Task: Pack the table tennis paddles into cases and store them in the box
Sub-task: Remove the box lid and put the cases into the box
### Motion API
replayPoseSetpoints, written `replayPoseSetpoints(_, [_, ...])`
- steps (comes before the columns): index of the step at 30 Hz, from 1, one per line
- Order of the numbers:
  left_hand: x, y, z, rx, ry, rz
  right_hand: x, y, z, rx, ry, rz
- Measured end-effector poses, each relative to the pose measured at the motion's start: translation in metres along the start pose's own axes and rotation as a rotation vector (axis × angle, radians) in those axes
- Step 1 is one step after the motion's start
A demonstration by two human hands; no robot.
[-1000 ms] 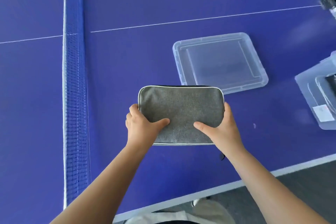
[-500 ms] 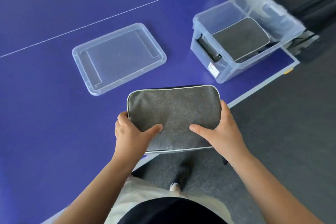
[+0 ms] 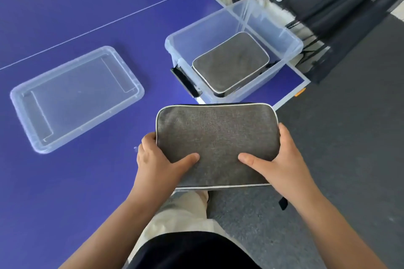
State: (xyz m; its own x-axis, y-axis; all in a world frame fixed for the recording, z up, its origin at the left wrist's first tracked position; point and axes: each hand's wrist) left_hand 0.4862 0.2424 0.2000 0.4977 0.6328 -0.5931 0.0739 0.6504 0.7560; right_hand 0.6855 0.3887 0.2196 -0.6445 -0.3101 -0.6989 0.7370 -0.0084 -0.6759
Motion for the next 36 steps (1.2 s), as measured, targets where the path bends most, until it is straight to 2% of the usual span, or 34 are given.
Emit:
replayPoseSetpoints(12, [0.063,0.096,-0.093,-0.033,-0.002,0.076,-0.030,-0.057,-0.163,-0.024,-0.060,0.044])
replayPoseSetpoints(18, [0.092,0.136,-0.125,-0.063,0.079,0.108,-0.041,-0.078,-0.237,-0.080,-0.101,0.096])
replayPoseSetpoints(24, [0.137,0.164,-0.151,-0.180,0.180,0.122,-0.035,-0.093,-0.330,-0.152,-0.248,0.153])
replayPoseSetpoints(30, [0.192,0.171,-0.171,-0.379,0.316,0.147,-0.014,-0.098,-0.408,-0.272,-0.427,0.260])
replayPoseSetpoints(36, [0.238,0.169,-0.180,-0.503,0.388,0.141,0.006,-0.085,-0.449,-0.384,-0.489,0.334])
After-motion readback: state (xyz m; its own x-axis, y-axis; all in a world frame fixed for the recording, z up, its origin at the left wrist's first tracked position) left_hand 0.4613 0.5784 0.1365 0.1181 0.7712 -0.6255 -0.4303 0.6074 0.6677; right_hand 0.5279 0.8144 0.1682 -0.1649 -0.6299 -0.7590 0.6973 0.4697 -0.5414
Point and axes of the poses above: each hand's wrist, its own z-axis away from the middle knuckle, its own x-axis out of the palm, y = z × x, and after that the axes turned 13 degrees about y, right-handed
